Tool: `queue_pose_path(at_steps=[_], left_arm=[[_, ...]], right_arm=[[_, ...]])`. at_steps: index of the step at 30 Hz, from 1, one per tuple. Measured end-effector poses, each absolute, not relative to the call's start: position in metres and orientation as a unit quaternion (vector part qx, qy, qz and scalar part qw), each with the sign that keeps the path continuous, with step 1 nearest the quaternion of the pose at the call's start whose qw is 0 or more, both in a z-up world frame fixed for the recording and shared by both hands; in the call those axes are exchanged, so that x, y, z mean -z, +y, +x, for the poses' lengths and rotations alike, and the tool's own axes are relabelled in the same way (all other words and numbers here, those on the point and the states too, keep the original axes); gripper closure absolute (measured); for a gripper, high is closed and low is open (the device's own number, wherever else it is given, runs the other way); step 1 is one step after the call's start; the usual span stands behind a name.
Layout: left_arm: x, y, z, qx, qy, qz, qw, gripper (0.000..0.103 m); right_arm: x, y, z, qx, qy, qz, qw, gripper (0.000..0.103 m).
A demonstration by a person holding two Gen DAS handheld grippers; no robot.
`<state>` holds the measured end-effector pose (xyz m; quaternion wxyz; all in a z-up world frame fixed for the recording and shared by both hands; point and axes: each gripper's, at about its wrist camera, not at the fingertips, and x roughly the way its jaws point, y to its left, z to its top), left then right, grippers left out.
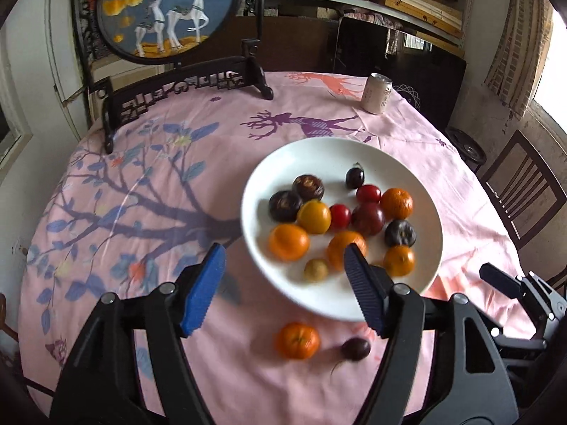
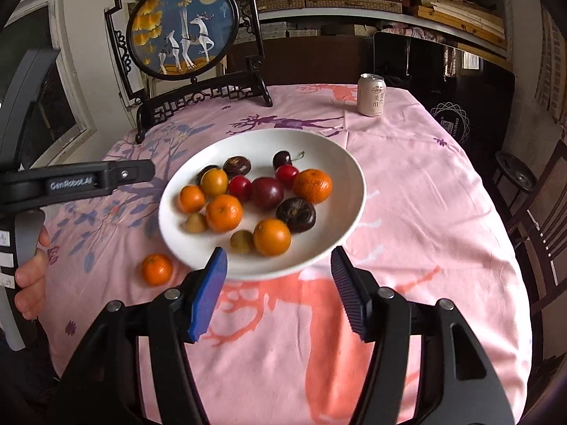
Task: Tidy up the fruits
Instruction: 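Lower both held fruits onto the white plate and open both grippers, then grasp a dark cherry with the right gripper while the left grasps a mandarin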
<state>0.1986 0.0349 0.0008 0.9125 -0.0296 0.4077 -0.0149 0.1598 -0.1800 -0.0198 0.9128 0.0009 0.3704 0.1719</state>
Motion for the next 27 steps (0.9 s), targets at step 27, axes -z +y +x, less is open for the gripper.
queue_pose_path(at_steps=[27], left_arm=[[0.056, 0.109, 0.099, -0.017, 0.425, -0.078, 0.901, 0.024]], right_arm=[[0.071, -0.079, 0.154, -0.208, 0.445, -0.053, 0.869, 0.040]])
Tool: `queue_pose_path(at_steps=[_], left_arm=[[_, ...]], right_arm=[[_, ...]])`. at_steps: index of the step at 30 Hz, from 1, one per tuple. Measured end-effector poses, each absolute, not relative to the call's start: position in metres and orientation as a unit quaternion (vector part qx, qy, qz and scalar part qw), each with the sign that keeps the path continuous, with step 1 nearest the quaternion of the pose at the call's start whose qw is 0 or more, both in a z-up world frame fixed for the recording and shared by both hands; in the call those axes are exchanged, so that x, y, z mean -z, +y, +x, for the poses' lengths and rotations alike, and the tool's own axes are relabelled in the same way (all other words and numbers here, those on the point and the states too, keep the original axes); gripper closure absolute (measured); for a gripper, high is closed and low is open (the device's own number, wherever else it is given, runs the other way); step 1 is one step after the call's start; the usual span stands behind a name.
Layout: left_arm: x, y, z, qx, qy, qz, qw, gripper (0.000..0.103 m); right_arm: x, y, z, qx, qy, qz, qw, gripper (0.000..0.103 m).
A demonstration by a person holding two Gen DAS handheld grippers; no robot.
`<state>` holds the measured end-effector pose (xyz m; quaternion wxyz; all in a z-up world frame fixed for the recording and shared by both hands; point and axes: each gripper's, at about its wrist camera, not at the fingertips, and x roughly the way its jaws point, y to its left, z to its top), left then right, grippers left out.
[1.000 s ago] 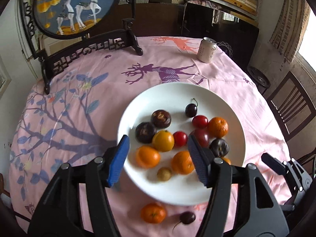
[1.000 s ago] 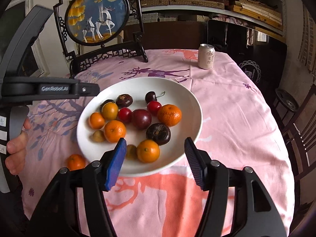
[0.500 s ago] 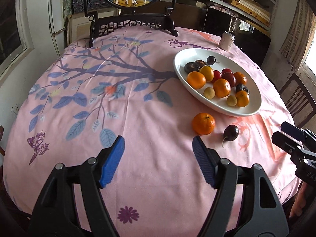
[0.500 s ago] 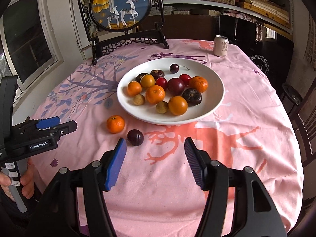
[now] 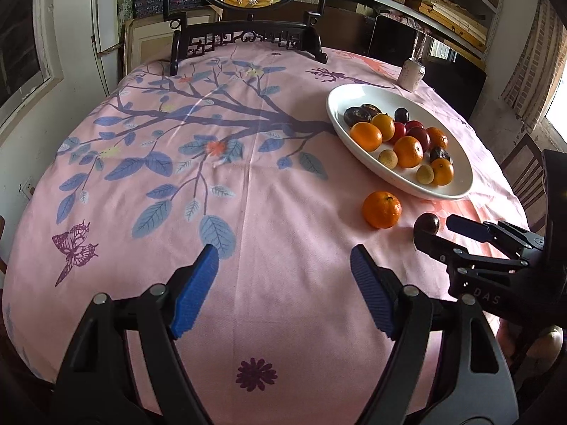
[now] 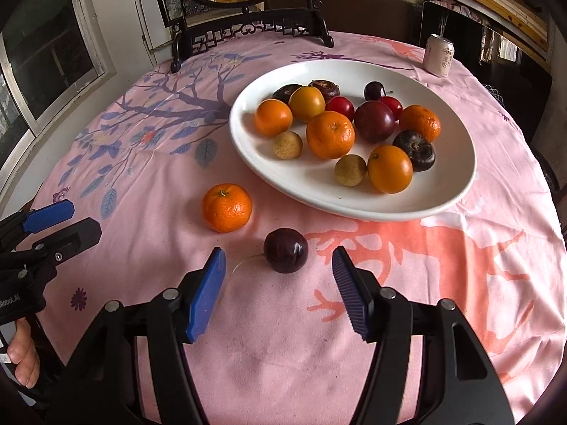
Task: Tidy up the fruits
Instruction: 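Grasp a dark cherry with the right gripper while the left grasps a mandarin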
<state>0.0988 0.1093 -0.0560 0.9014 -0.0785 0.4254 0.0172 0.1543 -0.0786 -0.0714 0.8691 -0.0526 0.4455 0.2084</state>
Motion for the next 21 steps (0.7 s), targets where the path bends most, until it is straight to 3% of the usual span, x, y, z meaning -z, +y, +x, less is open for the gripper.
queue_pose_path(at_steps=[2, 4, 6, 21], left_arm=[[0.057, 0.109, 0.099, -0.015, 0.428, -0.079, 0.900, 0.024], [0.057, 0.107, 0.100, -0.015, 0.428, -0.078, 0.900, 0.024], [0.057, 0.105, 0.100, -0.013, 0.429, -0.076, 0.900, 0.024], [0.065, 0.051, 0.129, 0.011, 0.460, -0.036, 0.887, 0.023]], right_arm=[[0.075, -0.077, 0.159, -0.212, 0.448, -0.050, 0.867, 0.041], [0.081, -0.074, 0.164, -0.216, 0.457, -0.047, 0.861, 0.063], [0.087, -0.073, 0.168, -0.222, 0.469, -0.042, 0.854, 0.071], [0.057, -0.141, 0.123, -0.201, 0.412, -0.017, 0.889, 0.072]])
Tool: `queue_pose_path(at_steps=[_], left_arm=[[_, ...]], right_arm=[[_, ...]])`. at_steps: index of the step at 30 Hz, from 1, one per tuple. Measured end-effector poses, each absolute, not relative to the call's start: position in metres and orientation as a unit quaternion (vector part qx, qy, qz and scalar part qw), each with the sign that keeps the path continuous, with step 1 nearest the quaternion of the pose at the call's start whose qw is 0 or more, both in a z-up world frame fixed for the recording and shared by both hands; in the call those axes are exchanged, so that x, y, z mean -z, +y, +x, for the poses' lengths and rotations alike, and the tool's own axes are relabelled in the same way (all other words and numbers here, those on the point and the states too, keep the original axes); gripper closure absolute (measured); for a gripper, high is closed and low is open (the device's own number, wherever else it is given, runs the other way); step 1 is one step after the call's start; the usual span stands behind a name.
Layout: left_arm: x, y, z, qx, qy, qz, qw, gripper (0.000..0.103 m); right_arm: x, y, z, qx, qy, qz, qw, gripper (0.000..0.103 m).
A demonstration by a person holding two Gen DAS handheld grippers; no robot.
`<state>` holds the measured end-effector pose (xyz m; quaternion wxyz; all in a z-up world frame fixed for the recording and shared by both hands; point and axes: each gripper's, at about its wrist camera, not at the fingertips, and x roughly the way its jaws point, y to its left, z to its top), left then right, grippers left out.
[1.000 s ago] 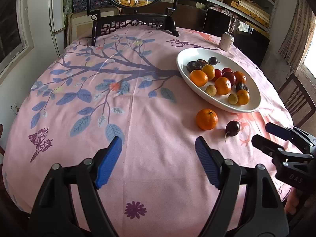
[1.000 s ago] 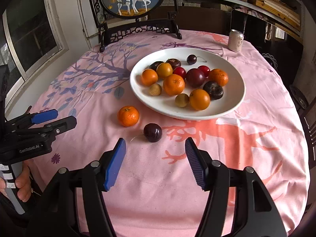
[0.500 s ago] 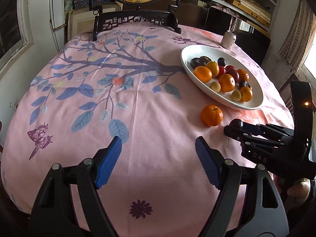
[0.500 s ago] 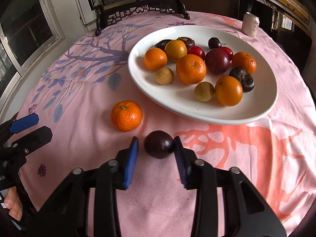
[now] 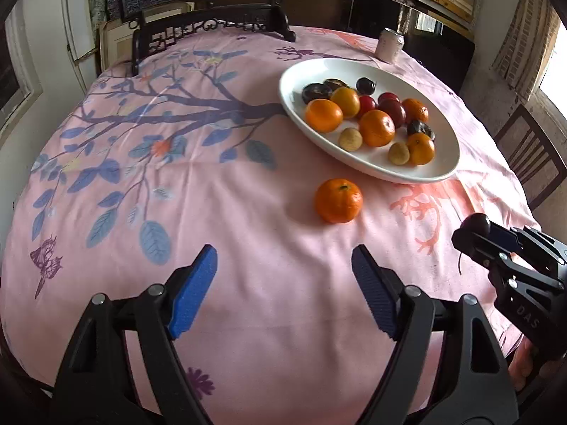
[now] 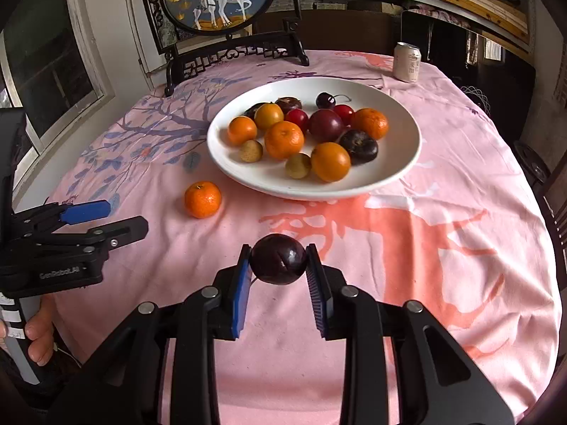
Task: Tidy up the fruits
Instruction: 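Grasp a dark cherry with the right gripper while the left grasps a mandarin, then lower both held fruits onto the white plate and open both grippers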
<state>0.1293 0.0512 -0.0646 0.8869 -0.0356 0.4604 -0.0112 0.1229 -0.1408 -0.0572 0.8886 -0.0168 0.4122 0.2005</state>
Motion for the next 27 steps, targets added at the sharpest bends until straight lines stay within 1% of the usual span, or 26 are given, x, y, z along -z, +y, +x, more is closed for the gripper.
queue_pose_path(at_steps=[4, 8, 12, 13, 14, 15, 16, 17, 21, 27], left_arm=[[0.074, 0.021, 0.157, 0.006, 0.463, 0.003, 0.886, 0.023], [0.088, 0.010, 0.178, 0.007, 0.482, 0.004, 0.876, 0.022], [0.095, 0.010, 0.187, -0.003, 0.481, 0.001, 0.877, 0.023], [0.096, 0.011, 0.190, -0.007, 0.481, 0.001, 0.877, 0.026], [0.097, 0.011, 0.192, -0.007, 0.481, 0.001, 0.877, 0.033], [0.097, 0.012, 0.192, -0.006, 0.477, 0.000, 0.879, 0.035], [0.095, 0.012, 0.191, -0.003, 0.473, 0.000, 0.881, 0.051], [0.094, 0.011, 0.190, 0.006, 0.471, -0.003, 0.882, 0.064], [0.092, 0.010, 0.182, 0.014, 0.471, -0.009, 0.882, 0.065], [0.076, 0.014, 0.150, 0.044, 0.459, -0.030, 0.887, 0.065]], right_arm=[[0.059, -0.164, 0.116, -0.193, 0.412, 0.003, 0.891, 0.072], [0.058, -0.182, 0.112, -0.184, 0.408, 0.017, 0.894, 0.072], [0.056, -0.190, 0.109, -0.182, 0.403, 0.027, 0.897, 0.072], [0.055, -0.191, 0.109, -0.183, 0.402, 0.028, 0.897, 0.072], [0.055, -0.191, 0.109, -0.183, 0.401, 0.029, 0.897, 0.072], [0.056, -0.191, 0.109, -0.184, 0.402, 0.030, 0.897, 0.072], [0.056, -0.190, 0.109, -0.184, 0.402, 0.030, 0.896, 0.072], [0.056, -0.190, 0.109, -0.184, 0.403, 0.030, 0.896, 0.072], [0.055, -0.188, 0.109, -0.184, 0.403, 0.028, 0.896, 0.072], [0.059, -0.184, 0.111, -0.183, 0.410, 0.025, 0.893, 0.072]])
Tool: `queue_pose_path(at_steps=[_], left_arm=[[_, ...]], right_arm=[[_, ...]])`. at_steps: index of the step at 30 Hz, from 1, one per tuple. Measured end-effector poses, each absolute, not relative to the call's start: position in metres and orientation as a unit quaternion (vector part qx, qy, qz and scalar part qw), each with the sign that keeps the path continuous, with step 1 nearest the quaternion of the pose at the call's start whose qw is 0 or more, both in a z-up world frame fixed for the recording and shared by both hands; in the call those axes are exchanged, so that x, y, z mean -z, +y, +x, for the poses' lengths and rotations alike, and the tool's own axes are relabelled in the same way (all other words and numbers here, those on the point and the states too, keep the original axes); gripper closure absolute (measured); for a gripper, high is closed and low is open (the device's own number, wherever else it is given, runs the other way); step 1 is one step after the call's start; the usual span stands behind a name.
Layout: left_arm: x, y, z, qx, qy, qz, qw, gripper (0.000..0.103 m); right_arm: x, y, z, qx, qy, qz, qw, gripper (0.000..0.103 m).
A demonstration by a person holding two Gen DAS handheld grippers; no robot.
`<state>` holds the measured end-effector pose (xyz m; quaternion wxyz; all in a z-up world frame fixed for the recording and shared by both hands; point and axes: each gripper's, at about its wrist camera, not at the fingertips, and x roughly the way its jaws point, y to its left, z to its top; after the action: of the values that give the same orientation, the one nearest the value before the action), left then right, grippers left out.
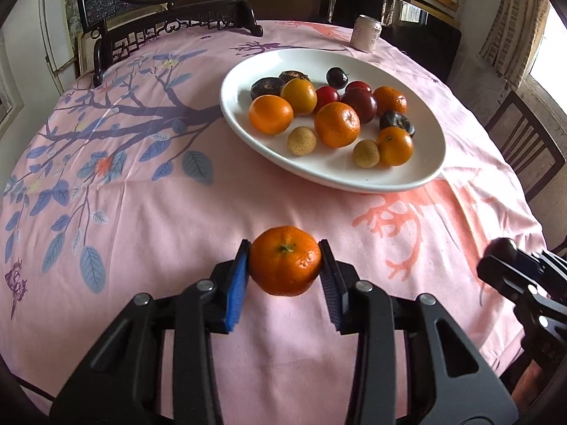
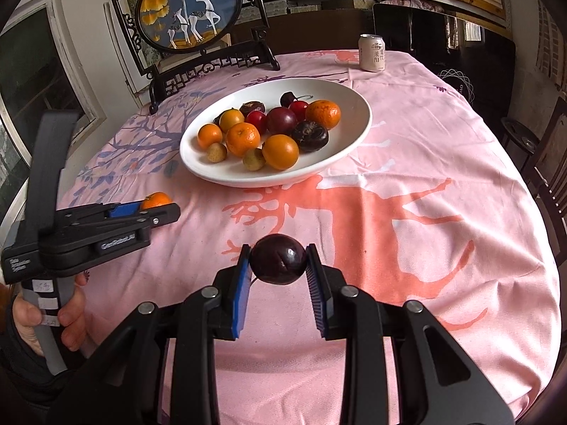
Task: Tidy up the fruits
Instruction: 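Lower both held fruits onto the white plate and open both grippers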
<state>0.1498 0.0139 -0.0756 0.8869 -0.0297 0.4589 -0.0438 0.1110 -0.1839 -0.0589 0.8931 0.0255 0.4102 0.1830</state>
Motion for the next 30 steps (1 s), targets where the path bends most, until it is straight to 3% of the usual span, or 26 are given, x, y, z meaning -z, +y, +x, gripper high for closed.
queue_pose_path(at_steps=[7, 15, 22, 30], left_arm=[[0.037, 0.023, 0.151, 0.067, 0.439, -0.012, 0.896, 0.065], [-0.021, 0.016, 0.247, 0.045, 0.414, 0.015, 0.909, 0.064], [0.016, -0.015, 0.337, 0.050, 0.467, -0.008, 0.883, 0.064], [0.042, -0.025, 0.361, 0.056, 0.487, -0.007, 0.872, 0.064]], right_arm=[[0.046, -0.178, 0.129, -0.190, 0.409, -0.001, 0.892, 0.072], [0.010, -0.163, 0.204, -0.188, 0.385, -0.042, 0.903, 0.072], [0.024, -0.151, 0.254, -0.203, 0.382, -0.043, 0.901, 0.073], [0.042, -0.150, 0.272, -0.197, 0.393, -0.047, 0.897, 0.073]])
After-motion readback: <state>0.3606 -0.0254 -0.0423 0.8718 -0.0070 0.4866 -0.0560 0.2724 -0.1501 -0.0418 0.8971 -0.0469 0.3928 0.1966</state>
